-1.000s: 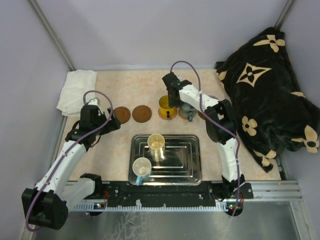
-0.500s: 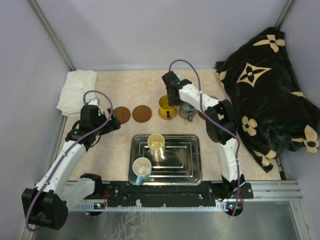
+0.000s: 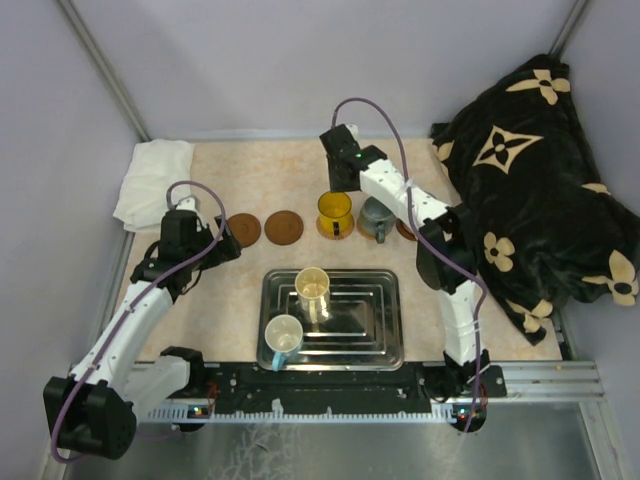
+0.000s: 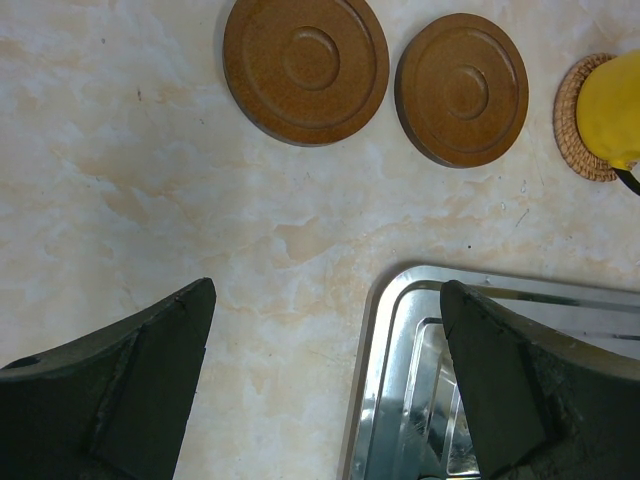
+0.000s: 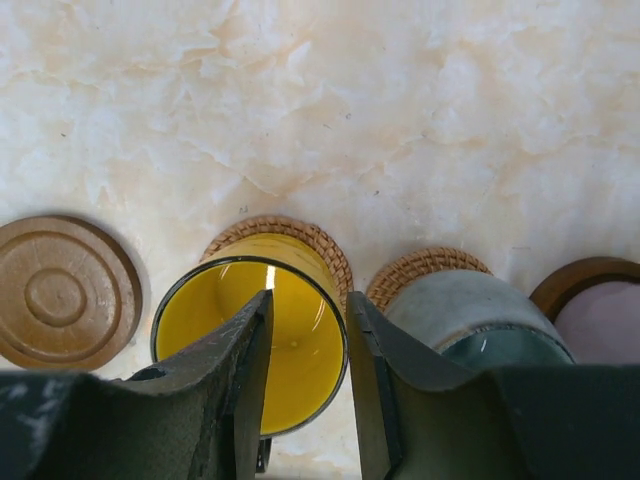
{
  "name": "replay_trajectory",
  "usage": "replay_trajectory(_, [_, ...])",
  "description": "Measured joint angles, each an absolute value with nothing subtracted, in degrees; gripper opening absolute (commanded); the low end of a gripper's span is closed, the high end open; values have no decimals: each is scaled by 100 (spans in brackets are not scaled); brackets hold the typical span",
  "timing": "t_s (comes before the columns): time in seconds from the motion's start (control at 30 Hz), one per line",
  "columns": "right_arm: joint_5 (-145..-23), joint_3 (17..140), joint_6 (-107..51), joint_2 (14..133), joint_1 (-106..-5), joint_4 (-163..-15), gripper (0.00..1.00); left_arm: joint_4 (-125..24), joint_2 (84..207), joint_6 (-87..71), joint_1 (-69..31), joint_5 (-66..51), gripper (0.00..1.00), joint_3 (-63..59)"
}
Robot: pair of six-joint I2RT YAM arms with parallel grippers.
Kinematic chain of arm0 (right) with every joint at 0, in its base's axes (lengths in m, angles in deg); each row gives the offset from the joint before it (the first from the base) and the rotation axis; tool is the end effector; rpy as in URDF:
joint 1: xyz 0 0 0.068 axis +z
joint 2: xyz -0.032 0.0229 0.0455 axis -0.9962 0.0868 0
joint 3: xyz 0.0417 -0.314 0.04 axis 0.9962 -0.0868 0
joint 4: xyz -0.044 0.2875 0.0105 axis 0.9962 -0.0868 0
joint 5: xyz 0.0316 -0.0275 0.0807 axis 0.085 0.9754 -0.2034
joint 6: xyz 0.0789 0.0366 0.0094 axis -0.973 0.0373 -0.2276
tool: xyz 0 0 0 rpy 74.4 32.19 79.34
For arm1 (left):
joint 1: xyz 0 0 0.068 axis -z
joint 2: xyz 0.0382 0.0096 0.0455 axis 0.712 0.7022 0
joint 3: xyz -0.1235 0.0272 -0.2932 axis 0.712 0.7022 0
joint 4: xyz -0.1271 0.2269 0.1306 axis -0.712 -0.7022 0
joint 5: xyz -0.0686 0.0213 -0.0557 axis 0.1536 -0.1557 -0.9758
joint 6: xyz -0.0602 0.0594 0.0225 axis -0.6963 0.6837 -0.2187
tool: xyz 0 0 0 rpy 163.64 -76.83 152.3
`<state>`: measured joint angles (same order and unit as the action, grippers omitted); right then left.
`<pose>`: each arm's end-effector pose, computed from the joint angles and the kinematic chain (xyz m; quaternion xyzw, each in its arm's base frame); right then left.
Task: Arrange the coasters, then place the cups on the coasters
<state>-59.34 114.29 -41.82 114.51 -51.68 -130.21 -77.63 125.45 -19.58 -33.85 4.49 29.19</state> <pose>0.4790 0.2876 0.2707 -0.0547 0.9350 0.0195 0.3499 0.2380 -0.0435 0.2628 -0.1078 0.8982 -0.1012 0.4140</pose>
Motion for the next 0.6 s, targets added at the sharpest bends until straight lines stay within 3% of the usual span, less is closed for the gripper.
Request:
replay_trajectory(0.2, [-5510,11049,-4060,10736,-4932,-12820,37,-7737,12366,-1914,-3385,425,100,2919])
replay_trajectory(0.37, [-5104,9833,-3972,9219,-4737,-12225,62,-7628,11970,-1888,-3363,231,100,2912])
replay_trajectory(0.6, [-4697,7847,-3977,6644,-4772,-11307,66,-7698,11850,-1859,-3024,119,100,2798])
